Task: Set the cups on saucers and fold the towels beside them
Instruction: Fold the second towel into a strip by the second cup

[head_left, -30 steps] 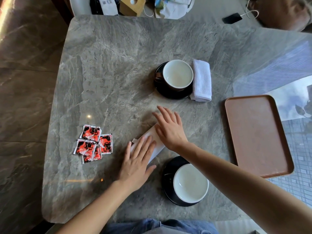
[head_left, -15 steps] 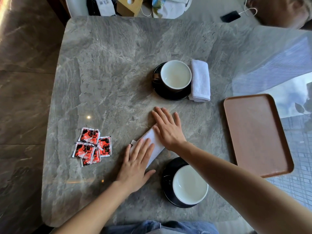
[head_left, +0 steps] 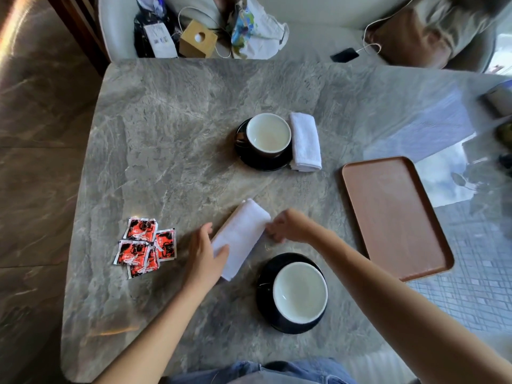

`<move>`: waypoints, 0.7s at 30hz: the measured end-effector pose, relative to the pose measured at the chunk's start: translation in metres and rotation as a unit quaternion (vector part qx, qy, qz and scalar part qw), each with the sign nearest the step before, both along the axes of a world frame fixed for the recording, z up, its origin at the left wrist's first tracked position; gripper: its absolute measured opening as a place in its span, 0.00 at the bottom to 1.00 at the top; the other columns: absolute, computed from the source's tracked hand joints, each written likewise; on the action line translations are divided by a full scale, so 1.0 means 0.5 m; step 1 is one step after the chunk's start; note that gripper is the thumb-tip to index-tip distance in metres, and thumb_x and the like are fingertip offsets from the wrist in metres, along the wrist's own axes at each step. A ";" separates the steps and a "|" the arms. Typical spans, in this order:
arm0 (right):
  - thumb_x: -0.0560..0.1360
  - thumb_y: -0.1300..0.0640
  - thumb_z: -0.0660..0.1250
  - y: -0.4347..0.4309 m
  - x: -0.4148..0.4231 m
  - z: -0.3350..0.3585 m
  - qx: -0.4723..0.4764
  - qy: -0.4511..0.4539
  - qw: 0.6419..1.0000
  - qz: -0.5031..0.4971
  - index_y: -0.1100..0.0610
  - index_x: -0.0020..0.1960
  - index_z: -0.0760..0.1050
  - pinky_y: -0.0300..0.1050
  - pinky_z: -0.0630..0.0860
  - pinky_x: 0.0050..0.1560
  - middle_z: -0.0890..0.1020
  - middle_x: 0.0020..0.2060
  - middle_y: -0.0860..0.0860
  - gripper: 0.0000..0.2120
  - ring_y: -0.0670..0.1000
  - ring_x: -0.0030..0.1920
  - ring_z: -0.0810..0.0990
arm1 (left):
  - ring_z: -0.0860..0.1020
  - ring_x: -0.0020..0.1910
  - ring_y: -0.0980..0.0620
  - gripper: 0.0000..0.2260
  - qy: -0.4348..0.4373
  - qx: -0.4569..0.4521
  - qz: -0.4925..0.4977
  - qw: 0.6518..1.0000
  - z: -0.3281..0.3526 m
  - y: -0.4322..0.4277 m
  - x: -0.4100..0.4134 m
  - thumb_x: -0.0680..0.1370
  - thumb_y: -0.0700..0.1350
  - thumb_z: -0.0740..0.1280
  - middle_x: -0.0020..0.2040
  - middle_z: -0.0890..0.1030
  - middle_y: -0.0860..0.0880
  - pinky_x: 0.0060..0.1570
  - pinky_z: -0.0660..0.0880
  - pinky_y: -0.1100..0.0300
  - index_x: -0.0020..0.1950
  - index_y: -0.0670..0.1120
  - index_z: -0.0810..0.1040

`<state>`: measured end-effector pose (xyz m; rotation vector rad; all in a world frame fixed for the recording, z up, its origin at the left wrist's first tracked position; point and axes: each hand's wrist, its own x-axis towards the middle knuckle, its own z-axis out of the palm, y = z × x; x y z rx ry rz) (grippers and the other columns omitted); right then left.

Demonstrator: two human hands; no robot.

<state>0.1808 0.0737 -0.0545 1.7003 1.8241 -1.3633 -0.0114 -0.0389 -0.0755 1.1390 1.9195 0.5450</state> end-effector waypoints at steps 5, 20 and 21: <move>0.76 0.47 0.65 -0.023 -0.056 -0.015 -0.099 0.058 0.992 -0.044 0.58 0.42 0.77 0.41 0.80 0.40 0.84 0.36 0.52 0.14 0.45 0.32 0.83 | 0.68 0.64 0.42 0.24 0.012 -0.016 0.018 1.000 0.011 -0.001 0.021 0.73 0.39 0.67 0.64 0.69 0.39 0.60 0.66 0.52 0.68 0.40 0.66; 0.71 0.56 0.71 -0.083 -0.117 0.014 -0.072 0.190 0.967 -0.154 0.59 0.61 0.71 0.56 0.80 0.54 0.79 0.53 0.57 0.21 0.56 0.55 0.80 | 0.76 0.58 0.42 0.19 -0.153 -0.040 0.163 0.974 0.027 -0.043 0.037 0.73 0.39 0.68 0.60 0.76 0.40 0.58 0.74 0.47 0.63 0.43 0.70; 0.72 0.58 0.69 -0.083 -0.118 0.021 -0.092 0.214 0.957 -0.170 0.59 0.62 0.70 0.57 0.78 0.57 0.79 0.53 0.57 0.20 0.56 0.55 0.80 | 0.76 0.58 0.42 0.19 -0.165 -0.035 0.173 0.970 0.033 -0.042 0.040 0.74 0.42 0.69 0.59 0.76 0.41 0.58 0.74 0.47 0.63 0.43 0.69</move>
